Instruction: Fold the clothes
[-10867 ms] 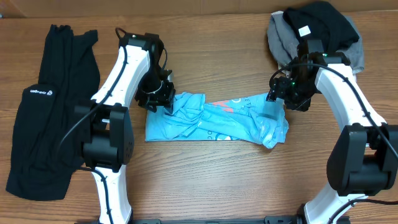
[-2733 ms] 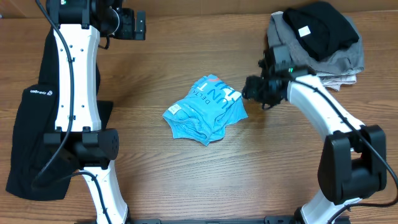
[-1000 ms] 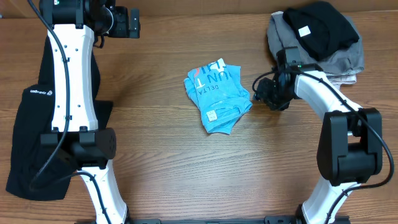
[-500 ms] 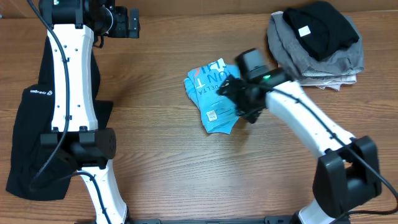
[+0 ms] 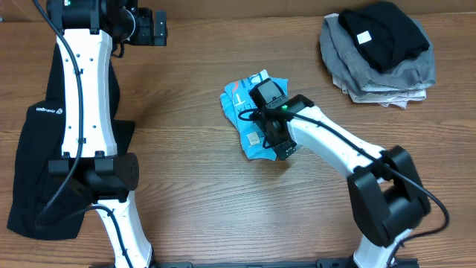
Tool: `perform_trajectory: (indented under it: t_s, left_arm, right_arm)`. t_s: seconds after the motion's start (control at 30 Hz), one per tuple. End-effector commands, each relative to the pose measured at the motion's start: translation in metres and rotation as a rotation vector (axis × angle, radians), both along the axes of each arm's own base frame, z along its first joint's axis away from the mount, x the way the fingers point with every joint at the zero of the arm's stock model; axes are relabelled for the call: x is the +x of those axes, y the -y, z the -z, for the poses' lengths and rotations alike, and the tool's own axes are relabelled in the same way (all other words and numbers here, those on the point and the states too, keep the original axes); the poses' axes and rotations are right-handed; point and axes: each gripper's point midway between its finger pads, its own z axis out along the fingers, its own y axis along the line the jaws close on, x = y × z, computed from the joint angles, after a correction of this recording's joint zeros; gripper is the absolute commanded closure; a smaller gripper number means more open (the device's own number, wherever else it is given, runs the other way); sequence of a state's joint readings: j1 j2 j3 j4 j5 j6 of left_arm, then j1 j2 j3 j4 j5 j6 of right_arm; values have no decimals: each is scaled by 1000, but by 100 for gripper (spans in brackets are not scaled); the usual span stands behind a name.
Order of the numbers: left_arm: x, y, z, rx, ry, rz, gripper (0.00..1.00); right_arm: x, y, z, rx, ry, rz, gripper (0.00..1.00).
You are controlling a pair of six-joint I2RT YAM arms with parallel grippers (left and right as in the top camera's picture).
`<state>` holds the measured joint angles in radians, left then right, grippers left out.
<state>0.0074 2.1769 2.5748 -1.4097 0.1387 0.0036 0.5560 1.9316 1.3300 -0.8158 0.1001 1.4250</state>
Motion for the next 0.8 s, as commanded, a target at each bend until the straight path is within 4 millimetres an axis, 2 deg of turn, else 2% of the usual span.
perform_trajectory:
  t_s: [0.0,0.13,0.27,0.3,0.37,0.4,0.47,0.6,0.77]
  left_arm:
    - [0,-2,-9,1,25,14,0]
    - [0,-2,-9,1,25,15,0]
    - [0,-2,-9,2,25,14,0]
    - [0,-2,-9,5,25,13,0]
    - [0,-2,-9,5,26,13,0]
    - [0,-2,-9,5,26,13,0]
    - [0,-3,-9,7,27,11,0]
    - [0,-7,-8,28,26,-2,0]
    - [1,-7,-9,27,28,-2,0]
  right_arm:
    - [-11,-6,26,26,-85,15,1]
    - [-13,-11,46,40,-124,10,4]
    - [4,-20,54,46,-59,-132,39]
    - [15,-25,52,44,-3,-251,62]
    - [26,-31,48,50,52,-347,88]
    - [30,-35,45,66,72,-387,96]
    - [40,-41,35,100,114,-458,96]
    - [71,-33,-12,127,240,-538,96]
    - [114,1,-114,162,480,-506,96]
